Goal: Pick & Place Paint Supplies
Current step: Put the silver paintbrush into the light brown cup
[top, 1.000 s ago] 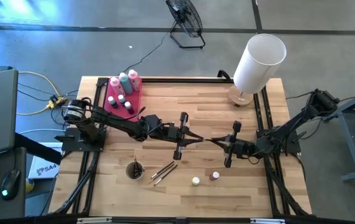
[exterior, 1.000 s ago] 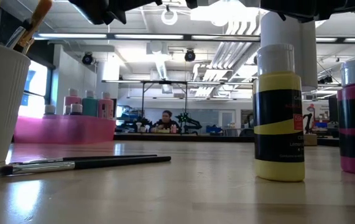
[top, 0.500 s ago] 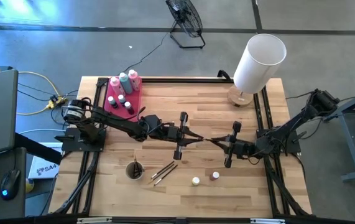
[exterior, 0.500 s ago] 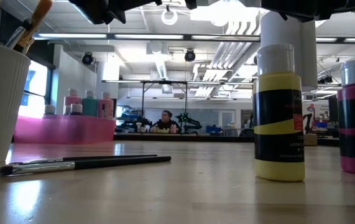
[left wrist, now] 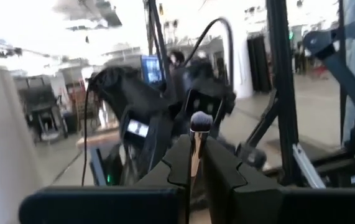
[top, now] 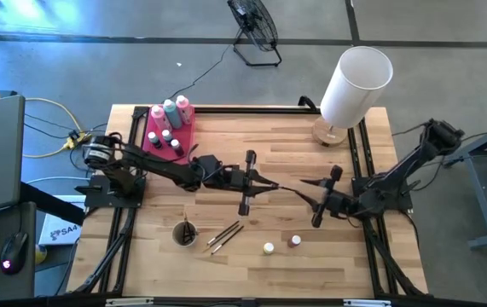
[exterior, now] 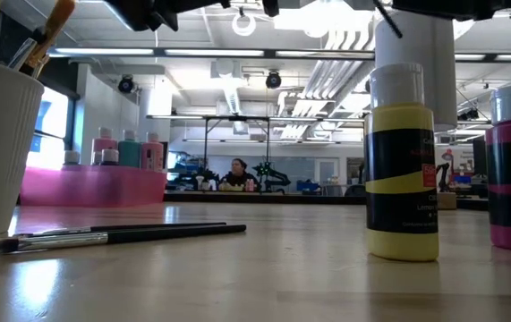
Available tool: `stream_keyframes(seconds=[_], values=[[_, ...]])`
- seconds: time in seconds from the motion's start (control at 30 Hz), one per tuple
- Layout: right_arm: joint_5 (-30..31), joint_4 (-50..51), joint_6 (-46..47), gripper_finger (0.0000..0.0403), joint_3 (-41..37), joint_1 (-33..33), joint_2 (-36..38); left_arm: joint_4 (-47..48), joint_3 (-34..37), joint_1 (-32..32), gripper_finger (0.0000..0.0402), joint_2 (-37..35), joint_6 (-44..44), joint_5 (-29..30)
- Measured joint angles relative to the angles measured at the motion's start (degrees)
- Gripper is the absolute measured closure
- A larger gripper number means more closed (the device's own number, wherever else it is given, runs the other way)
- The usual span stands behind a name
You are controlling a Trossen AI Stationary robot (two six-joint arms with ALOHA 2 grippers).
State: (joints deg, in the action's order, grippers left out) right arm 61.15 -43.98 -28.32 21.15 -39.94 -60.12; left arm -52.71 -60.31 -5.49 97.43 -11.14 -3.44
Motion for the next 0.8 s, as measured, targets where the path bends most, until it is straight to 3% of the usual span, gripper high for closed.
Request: stream_keyframes(seconds=[0.37, 0.63, 0.8], values=[[14.95, 0.01, -1.77, 0.0235, 0.0, -8.81, 3.17, 31.57, 0.02, 1.3, 0.0384, -17.72, 6.91, 5.44], [16.74, 0.04, 1.95, 0.0235, 0.0, -9.97, 3.22, 54.58, 0.0, -0.17, 0.0385, -33.58, 13.06, 6.16], [16.72, 0.01, 4.45, 0.0235, 0.0, -9.95, 3.22, 64.98, -0.02, -8.29, 0.0385, -39.55, 14.51, 15.13]])
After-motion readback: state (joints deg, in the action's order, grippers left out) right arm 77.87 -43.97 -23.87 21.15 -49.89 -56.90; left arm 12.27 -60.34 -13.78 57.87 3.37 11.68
